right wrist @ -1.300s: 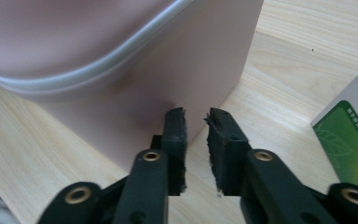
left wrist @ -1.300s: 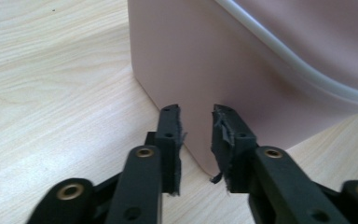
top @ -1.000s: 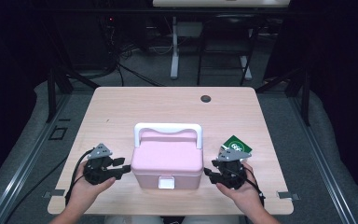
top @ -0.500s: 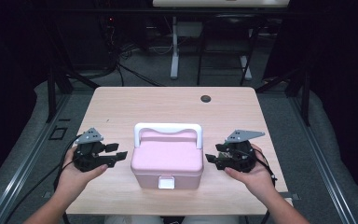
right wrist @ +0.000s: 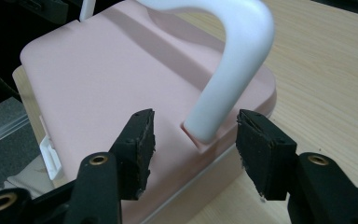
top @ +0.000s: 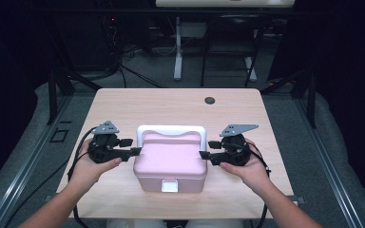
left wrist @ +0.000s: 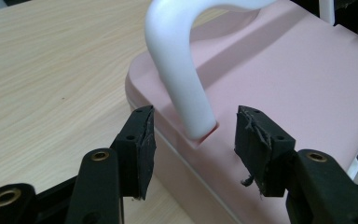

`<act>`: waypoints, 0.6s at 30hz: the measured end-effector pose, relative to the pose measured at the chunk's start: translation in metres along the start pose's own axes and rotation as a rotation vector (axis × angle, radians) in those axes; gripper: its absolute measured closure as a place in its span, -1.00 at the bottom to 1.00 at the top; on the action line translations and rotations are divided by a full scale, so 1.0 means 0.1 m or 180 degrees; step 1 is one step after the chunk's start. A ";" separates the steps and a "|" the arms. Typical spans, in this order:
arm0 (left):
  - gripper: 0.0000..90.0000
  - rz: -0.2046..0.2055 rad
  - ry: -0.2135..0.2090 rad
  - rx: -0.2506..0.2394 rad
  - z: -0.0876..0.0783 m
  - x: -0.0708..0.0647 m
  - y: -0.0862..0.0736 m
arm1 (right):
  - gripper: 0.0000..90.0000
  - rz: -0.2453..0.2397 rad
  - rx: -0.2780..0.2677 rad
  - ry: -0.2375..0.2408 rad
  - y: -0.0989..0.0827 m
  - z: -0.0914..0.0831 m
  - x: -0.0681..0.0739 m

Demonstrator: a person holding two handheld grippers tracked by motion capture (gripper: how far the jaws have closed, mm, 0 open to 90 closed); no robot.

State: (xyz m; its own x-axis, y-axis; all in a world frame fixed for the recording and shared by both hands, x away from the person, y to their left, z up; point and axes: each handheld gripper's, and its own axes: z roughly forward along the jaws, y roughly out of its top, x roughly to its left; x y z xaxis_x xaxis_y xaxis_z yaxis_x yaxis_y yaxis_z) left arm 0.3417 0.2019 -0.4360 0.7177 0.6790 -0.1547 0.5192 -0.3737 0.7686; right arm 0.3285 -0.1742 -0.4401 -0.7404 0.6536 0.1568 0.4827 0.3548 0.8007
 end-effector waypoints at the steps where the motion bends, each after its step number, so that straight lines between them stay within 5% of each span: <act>1: 0.05 -0.0028 -0.0036 0.0010 0.03 0.01 0.02 | 0.05 0.0018 -0.0001 0.0013 0.01 0.04 -0.01; 8: 0.12 0.0003 -0.0089 -0.0007 0.08 -0.02 0.03 | 0.19 0.0019 -0.0012 0.0001 0.03 0.06 -0.02; 18: 0.50 0.0312 0.0155 -0.0014 -0.03 -0.14 0.00 | 0.52 -0.0168 -0.0058 -0.0042 0.01 -0.02 0.04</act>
State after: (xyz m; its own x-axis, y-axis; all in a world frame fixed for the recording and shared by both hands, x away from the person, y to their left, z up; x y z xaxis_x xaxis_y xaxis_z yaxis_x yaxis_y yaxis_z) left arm 0.3298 0.1943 -0.4321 0.7414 0.6693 -0.0484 0.4455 -0.4370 0.7814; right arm 0.3247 -0.1722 -0.4378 -0.7584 0.6430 0.1066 0.4344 0.3768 0.8181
